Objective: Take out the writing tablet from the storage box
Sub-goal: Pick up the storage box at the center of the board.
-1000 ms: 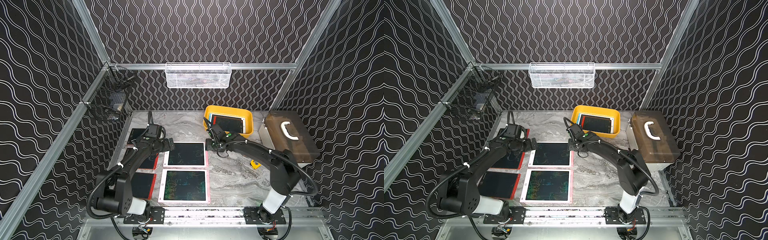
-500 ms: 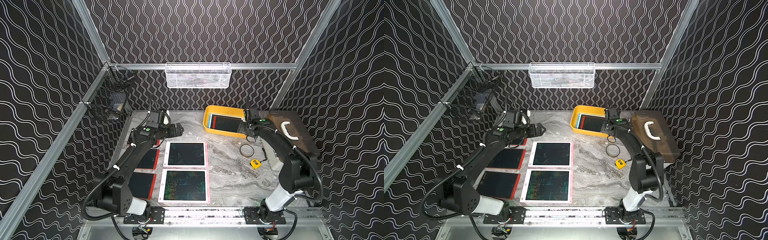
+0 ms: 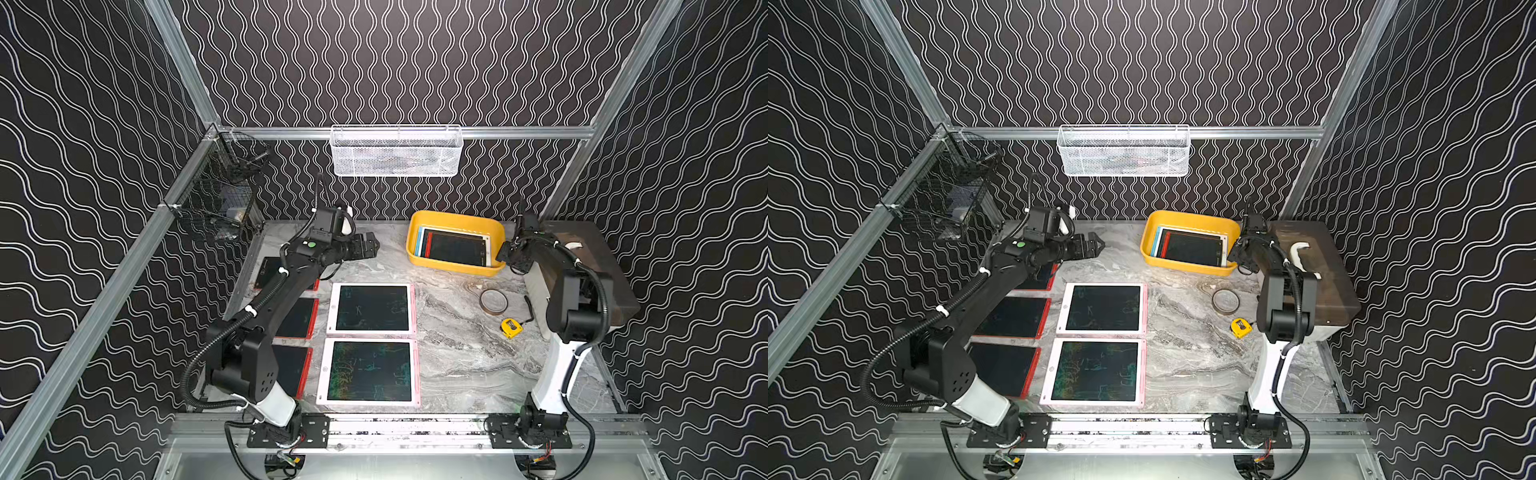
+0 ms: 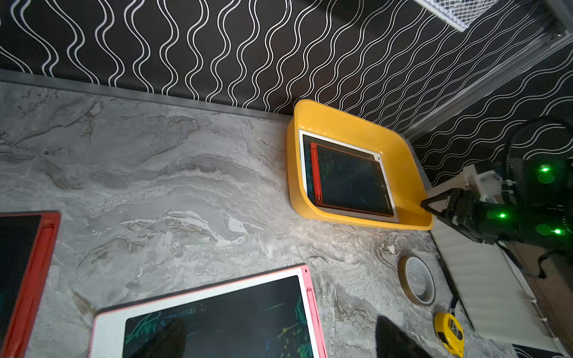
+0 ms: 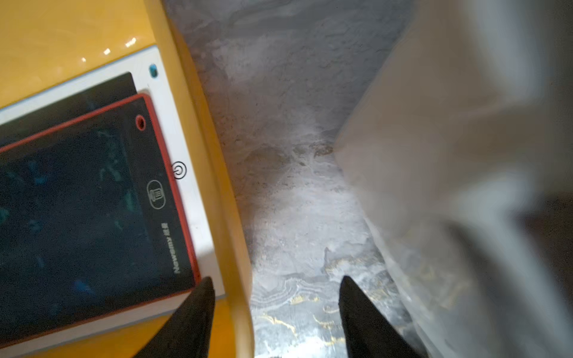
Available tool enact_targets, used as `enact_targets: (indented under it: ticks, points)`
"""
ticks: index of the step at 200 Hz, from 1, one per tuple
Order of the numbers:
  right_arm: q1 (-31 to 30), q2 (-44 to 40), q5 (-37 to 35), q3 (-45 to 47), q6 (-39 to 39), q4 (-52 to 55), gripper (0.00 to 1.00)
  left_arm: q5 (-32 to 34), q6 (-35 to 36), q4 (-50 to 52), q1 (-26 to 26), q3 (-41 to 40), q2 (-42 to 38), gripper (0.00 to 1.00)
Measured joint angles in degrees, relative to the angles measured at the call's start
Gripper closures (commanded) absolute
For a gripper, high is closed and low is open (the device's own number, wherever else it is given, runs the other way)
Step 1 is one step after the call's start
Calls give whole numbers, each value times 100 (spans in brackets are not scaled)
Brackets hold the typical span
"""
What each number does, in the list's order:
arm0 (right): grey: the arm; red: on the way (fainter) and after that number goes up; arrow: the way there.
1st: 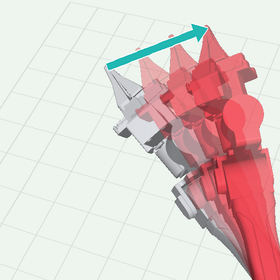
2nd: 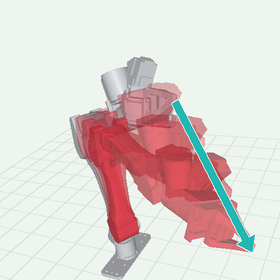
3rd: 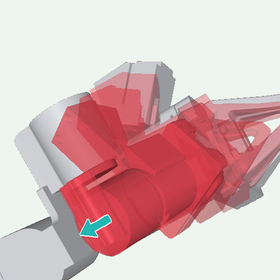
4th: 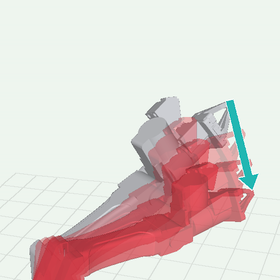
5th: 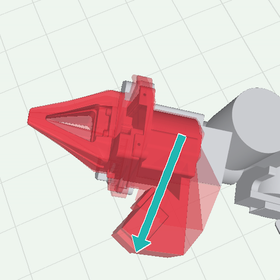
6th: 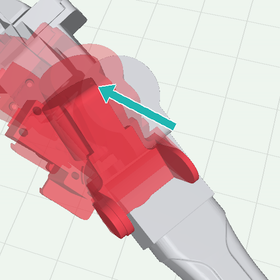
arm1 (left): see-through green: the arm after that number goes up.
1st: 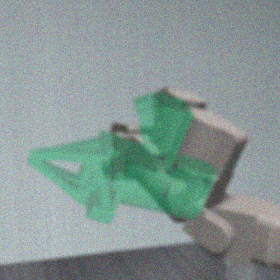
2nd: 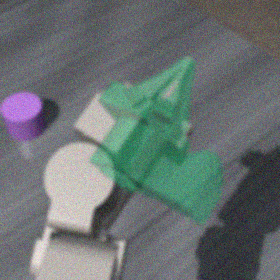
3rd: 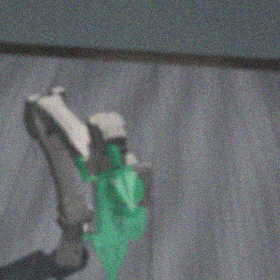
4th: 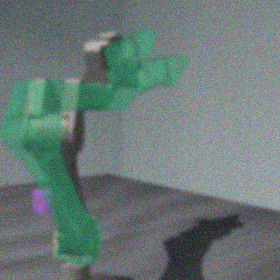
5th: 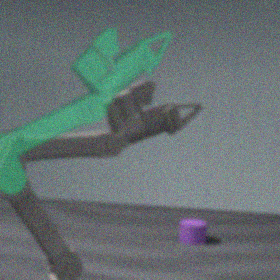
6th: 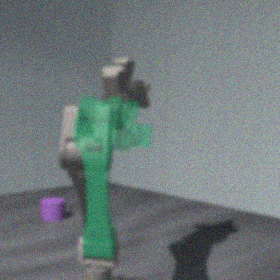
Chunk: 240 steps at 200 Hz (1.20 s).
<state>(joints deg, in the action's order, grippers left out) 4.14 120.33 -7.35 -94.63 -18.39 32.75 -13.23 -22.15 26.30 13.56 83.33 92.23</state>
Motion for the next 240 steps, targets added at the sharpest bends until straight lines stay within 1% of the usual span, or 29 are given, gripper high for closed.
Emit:
enact_targets:
  ticks: [15, 28, 36, 55, 69, 80, 105, 136, 157, 201, 240]
  points:
    - [17, 201, 83, -195, -26, 24, 54, 173, -2, 20, 0, 116, 118, 1]
    - [35, 295, 245, -365, -50, 66, 70, 363, -2, 118, 0, 271, 275, 1]
    - [37, 328, 361, -435, -68, 61, 77, 466, -2, 173, 0, 345, 350, 1]
    - [28, 341, 525, -483, -136, 61, 88, 555, -2, 247, 0, 431, 433, 1]
    - [4, 326, 782, -446, -170, 31, 93, 551, 0, 262, 2, 520, 507, 1]
    - [-33, 299, 791, -389, -269, -7, 97, 544, 4, 278, 11, 605, 608, 1]
    - [-42, 166, 966, -214, -367, -79, 100, 417, 90, 350, 70, 796, 870, 1]
    - [-208, -68, 1001, 9, -525, -90, 100, 243, 127, 461, 181, 949, 1058, 1]
    - [-402, -323, 997, 177, -579, -151, 100, 129, 138, 509, 286, 1102, 1154, 1]
    - [-883, -1178, 957, 658, -518, -225, 100, -50, 280, 595, 496, 1453, 1211, 1]
    - [-1305, -1650, 1062, 1202, -592, -404, 100, -96, 363, 662, 564, 1502, 1222, 1]
